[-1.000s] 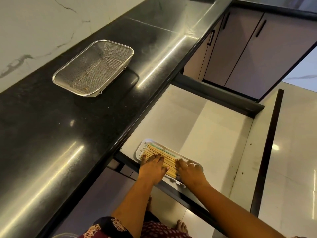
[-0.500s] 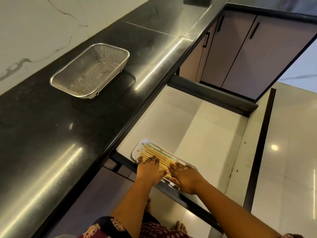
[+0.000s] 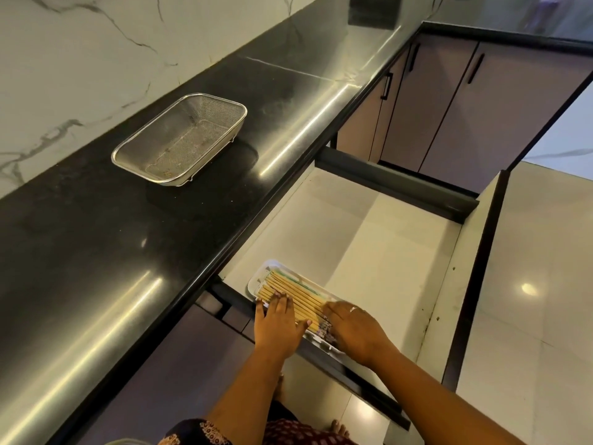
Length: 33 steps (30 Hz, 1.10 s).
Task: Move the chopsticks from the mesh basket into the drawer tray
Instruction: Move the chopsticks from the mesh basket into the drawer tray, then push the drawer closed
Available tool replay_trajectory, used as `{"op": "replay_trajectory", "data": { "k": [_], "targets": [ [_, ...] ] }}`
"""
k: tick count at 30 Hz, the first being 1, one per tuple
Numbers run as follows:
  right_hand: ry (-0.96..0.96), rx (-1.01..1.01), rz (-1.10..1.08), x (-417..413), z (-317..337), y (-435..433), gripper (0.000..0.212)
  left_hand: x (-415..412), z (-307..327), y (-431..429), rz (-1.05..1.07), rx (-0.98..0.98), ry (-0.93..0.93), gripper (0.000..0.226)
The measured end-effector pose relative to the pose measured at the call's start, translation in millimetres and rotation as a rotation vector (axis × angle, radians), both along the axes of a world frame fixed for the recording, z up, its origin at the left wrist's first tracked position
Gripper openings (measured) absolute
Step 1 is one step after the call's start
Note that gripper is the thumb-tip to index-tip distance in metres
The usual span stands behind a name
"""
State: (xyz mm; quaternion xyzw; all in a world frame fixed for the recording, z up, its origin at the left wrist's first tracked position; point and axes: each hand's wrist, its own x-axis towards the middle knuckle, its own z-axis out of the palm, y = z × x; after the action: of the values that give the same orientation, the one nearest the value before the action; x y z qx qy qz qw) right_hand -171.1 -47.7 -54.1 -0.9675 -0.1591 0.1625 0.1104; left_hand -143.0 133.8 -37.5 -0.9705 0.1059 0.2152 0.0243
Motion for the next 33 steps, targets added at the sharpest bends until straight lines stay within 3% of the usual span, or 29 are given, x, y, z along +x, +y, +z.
{"op": "replay_trajectory", "data": {
  "k": [3, 7, 14, 20, 25, 33],
  "targets": [
    [-0.104, -0.043, -0.134, -1.1, 4.6, -4.2, 0.073, -13.1, 0.2, 0.3, 0.039, -0.03, -0.007, 0.071],
    [0.105, -0.018, -0.326, -2.8, 5.7, -6.2, 0.084, -25.0, 2.3, 0.9, 0.074, -0.056, 0.011, 0.071],
    [0.176, 0.016, -0.299, -0.2, 10.9, -7.2, 0.084, -38.0, 12.9, 5.4, 0.07, -0.067, 0.048, 0.07],
    [0.104, -0.066, -0.263, -22.9, 14.1, 6.0, 0.088, -60.7, 22.3, 12.3, 0.044, -0.058, 0.072, 0.071],
    [0.114, 0.028, -0.306, -49.4, 23.9, 20.1, 0.083, -87.4, 32.6, 21.6, 0.081, -0.066, 0.061, 0.072],
    [0.07, 0.073, -0.309, -101.1, 47.4, 22.6, 0.07, -148.9, 55.0, 16.3, 0.252, -0.276, 0.126, 0.072]
  ]
}}
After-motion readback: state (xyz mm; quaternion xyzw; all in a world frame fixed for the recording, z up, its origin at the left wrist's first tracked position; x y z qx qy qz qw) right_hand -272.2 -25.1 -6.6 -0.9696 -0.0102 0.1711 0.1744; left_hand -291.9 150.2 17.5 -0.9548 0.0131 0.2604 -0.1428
